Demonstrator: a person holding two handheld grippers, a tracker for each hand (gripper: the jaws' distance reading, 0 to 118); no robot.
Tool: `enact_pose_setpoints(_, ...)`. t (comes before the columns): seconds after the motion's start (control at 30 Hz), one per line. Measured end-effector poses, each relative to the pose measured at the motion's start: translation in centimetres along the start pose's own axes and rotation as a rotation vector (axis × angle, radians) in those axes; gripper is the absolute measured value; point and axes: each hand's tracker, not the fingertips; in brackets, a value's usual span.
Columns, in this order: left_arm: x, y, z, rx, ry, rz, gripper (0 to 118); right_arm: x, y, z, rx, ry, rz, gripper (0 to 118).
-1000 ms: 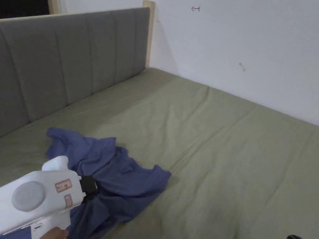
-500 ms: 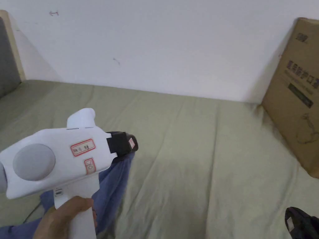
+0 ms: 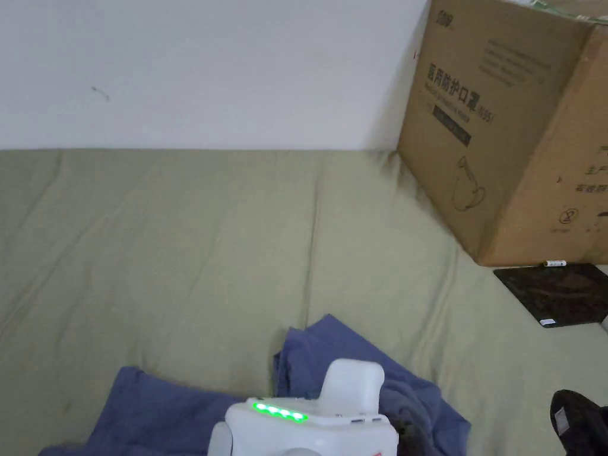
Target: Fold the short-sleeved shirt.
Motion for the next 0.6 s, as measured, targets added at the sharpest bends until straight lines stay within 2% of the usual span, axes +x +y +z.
enact_pose_setpoints(0.17, -2.9, -3.2, -3.3, -0.124, 0.176, -0.017, 2, 0.5, -1.3, -1.0, -0.049, 0.006, -0.003, 0)
enact_pose_setpoints(0.23, -3.6, -3.7, -3.4, -0.141, 0.170, -0.007, 4, 0.3, -1.6, -1.5, -0.067, 0.016, -0.009, 0)
enact_pose_setpoints(0.27, -4.2, -3.9, -3.5, -0.153, 0.157, 0.025, 10, 0.7, -2.3, -1.9, -0.076, 0.023, -0.011, 0)
enact_pose_setpoints(0.3, -4.7, -4.2, -3.5, -0.151, 0.146, 0.062, 25, 0.6, -2.4, -2.2, -0.083, 0.030, -0.011, 0)
enact_pose_setpoints(0.33, -5.1, -4.6, -3.0, -0.132, 0.137, 0.110, 50, 0.4, -2.5, -2.3, -0.087, 0.038, -0.009, 0)
enact_pose_setpoints(0.37, -5.5, -4.8, -2.2, -0.117, 0.102, 0.173, 60, 0.2, -2.5, -2.4, -0.091, 0.050, -0.006, 0)
enact_pose_setpoints(0.43, -5.9, -4.8, 0.2, -0.066, -0.005, 0.270, 69, 0.1, -2.8, -2.6, -0.088, 0.081, 0.002, 0)
enact_pose_setpoints(0.53, -6.4, -4.4, 5.7, 0.047, 0.074, 0.293, 67, -0.7, -2.6, -3.1, -0.079, 0.122, 0.005, 0)
enact_pose_setpoints(0.57, -6.6, -4.6, 7.8, 0.092, 0.112, 0.290, 58, -1.0, -2.6, -3.2, -0.072, 0.134, 0.004, 0)
enact_pose_setpoints(0.6, -6.7, -5.1, 10.1, 0.152, 0.161, 0.283, 35, -1.3, -2.6, -3.3, -0.065, 0.148, 0.002, 0)
